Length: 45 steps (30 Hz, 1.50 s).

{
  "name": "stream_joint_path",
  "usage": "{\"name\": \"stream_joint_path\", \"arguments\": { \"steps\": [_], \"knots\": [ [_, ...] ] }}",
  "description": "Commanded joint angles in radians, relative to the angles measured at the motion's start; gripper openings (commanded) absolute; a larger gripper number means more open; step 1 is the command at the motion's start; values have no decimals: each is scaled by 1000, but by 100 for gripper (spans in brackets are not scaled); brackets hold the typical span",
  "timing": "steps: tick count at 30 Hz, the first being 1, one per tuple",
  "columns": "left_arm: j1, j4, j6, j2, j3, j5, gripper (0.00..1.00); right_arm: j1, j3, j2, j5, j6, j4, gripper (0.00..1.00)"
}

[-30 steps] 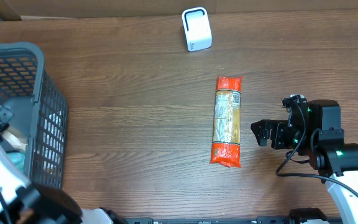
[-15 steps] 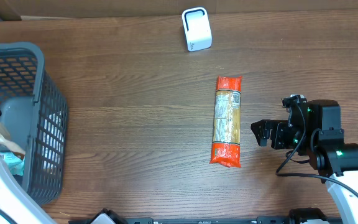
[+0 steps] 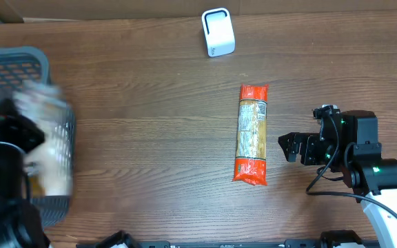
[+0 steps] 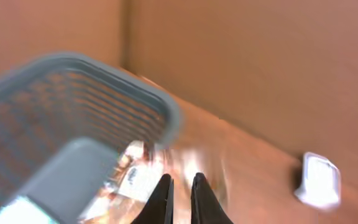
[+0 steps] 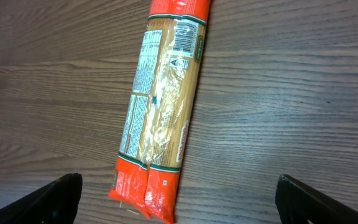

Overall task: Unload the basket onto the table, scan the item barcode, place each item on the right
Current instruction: 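Place the foil pouch on the table left of the spaghetti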

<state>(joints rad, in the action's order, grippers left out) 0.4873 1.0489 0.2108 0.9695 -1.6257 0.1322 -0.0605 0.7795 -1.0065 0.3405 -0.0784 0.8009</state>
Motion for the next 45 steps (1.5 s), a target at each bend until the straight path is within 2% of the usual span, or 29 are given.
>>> {"name": "stream_joint_path", "arguments": {
  "steps": [1,5,10,13,16,17,19,24,27,29,35,38,43,45],
  "knots": [
    [-119,56,46,32,2,26,4,-2,27,0,5,-4,-5,100],
    [-298,74,69,93,64,11,4,-2,27,0,5,-4,-5,100],
    [-508,53,90,217,109,-87,4,-2,27,0,5,-4,-5,100],
    [-590,23,97,284,109,-121,4,-2,27,0,5,-4,-5,100],
    [-614,-21,97,317,107,-126,4,-2,27,0,5,-4,-5,100],
    [-610,-32,97,319,104,-134,6,-2,27,0,5,-4,-5,100],
    [-587,-38,97,315,83,-150,22,-2,27,0,5,-4,-5,100],
    [-483,32,81,303,-60,-213,57,-2,27,0,5,-4,-5,100],
    [-378,93,45,301,-161,-232,73,-2,27,0,5,-4,-5,100],
    [-294,124,27,301,-197,-249,80,-2,27,0,5,-4,-5,100],
    [30,177,-10,327,-189,-203,84,-2,27,0,5,-4,-5,100],
    [204,181,-48,369,-166,-45,85,-2,27,0,5,-4,-5,100],
    [437,168,-108,467,-96,303,84,-2,27,0,5,-4,-5,100],
    [495,168,-144,504,-52,344,84,-2,27,0,5,-4,-5,100]
  ]
}}
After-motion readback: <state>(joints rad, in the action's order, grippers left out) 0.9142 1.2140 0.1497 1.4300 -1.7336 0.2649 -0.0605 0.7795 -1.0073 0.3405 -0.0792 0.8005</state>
